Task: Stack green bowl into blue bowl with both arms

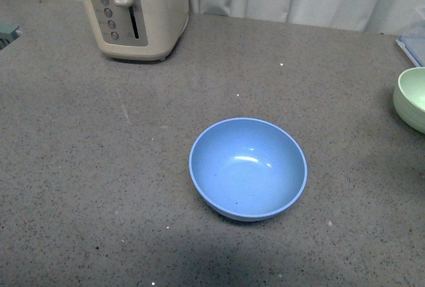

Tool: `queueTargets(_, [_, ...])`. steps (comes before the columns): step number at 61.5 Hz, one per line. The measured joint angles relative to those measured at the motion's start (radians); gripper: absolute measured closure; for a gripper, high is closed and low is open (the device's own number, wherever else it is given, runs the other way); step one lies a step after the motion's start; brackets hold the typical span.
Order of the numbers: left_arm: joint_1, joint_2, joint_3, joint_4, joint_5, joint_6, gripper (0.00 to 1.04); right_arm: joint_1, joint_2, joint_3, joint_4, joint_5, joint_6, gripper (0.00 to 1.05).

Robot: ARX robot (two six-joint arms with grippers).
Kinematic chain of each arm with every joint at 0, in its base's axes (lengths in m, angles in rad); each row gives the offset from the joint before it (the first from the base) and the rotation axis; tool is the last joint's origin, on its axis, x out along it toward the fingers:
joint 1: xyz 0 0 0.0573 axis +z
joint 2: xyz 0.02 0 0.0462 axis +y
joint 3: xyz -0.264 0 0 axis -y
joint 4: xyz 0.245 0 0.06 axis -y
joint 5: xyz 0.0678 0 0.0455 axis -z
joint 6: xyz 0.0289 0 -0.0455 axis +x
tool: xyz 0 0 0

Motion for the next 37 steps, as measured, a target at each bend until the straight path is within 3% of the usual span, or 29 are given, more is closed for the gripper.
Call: queueTargets(37, [0.0,0.0,0.0,0.0,0.0,0.0,0.06,0.003,0.301,0.218,-0.081,0.032,-0.121,0.09])
